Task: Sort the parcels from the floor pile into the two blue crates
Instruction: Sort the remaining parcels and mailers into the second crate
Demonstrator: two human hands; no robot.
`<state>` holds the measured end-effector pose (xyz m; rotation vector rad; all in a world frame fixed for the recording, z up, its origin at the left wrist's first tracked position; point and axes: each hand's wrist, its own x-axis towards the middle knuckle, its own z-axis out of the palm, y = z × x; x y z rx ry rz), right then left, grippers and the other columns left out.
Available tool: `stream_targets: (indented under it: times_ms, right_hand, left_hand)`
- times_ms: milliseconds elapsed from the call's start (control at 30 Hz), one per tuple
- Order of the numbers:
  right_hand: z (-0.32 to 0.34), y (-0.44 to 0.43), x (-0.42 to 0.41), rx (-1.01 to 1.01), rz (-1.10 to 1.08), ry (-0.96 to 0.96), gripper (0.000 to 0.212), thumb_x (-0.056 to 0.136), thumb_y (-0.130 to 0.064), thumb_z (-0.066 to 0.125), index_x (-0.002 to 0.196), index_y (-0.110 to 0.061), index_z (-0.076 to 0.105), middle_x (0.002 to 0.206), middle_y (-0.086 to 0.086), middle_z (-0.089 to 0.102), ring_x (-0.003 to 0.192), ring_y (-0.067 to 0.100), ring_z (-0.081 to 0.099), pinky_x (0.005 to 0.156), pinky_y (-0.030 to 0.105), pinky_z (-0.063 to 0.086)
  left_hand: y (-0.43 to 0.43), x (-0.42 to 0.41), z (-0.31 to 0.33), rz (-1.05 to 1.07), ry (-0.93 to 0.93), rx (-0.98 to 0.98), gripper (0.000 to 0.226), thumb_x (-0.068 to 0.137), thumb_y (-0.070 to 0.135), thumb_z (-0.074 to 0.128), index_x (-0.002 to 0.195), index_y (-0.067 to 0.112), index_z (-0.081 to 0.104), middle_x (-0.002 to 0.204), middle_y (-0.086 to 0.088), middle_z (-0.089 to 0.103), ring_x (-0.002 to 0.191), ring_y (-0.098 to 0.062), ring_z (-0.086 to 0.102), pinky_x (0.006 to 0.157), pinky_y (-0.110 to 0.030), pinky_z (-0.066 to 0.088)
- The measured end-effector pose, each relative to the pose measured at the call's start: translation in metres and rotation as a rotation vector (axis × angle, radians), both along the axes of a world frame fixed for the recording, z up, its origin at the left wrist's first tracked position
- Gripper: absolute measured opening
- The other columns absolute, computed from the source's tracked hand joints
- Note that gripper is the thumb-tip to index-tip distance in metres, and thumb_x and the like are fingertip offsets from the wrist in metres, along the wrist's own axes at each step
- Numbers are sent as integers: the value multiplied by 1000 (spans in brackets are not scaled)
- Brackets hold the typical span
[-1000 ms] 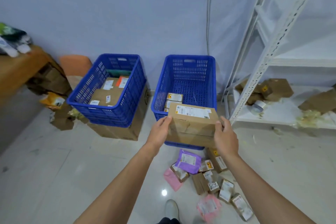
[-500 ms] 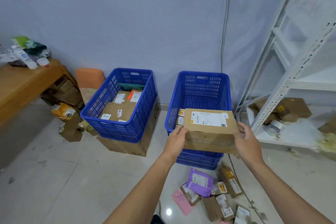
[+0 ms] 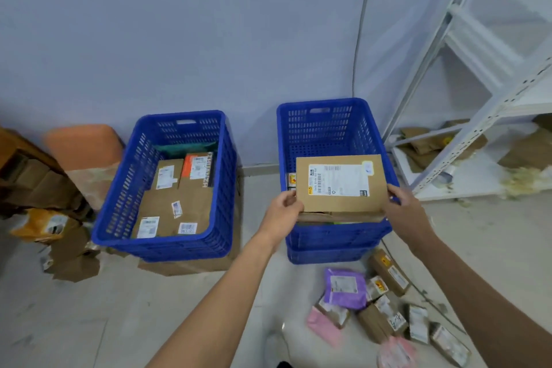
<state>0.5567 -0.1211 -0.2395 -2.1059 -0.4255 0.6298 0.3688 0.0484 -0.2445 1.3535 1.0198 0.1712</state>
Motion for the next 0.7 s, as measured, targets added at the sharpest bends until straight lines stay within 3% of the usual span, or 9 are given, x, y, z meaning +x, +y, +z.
stream_targets:
  times_ms: [67,200,333,467,600,700]
  right_hand:
    - [3,14,1,-5,-15,20,42,96,-19,52,138,-25,55,129,-3,57,115,17,56,95,40,50]
    - [10,36,16,9,-32,45,49,93,-10,54,139,-25,55,123,-6,64,108,15,61,82,30,51]
    - [15,47,36,16,8,3,50,92,-17,58,139,-33,54,119,-10,67,110,12,62,93,38,54]
    - [18,58,60,39,32,-16,48,93,-19,60,138,-36,54,116,-12,67,109,10,62,92,40,55]
    - [21,65,80,84,47,19,48,96,-25,59,141,-37,51,118,-9,65,110,10,60,87,33,54]
    - [22,69,95,107,66,21,47,98,-26,59,143,-36,50,114,-10,66,105,7,61,74,22,50]
  left_hand:
    - [19,6,-1,-16,-7,0,32,96,7,55,120,28,56,113,13,66,103,0,61,84,-21,49]
    - [51,29,1,-45,-21,23,37,95,3,54,127,20,56,121,7,65,109,-9,61,95,-26,47]
    - [68,51,7,-64,-6,47,41,95,5,55,133,19,55,121,6,63,109,-9,61,95,-28,50]
    - [76,71,14,-53,-13,80,43,93,2,57,133,15,56,120,3,64,112,-14,62,102,-34,50]
    - [80,89,23,-15,11,120,41,89,3,60,128,14,61,115,-2,68,109,-17,64,95,-31,52]
    - [80,103,25,13,36,143,39,88,2,61,125,13,63,114,-3,70,107,-17,66,94,-31,53]
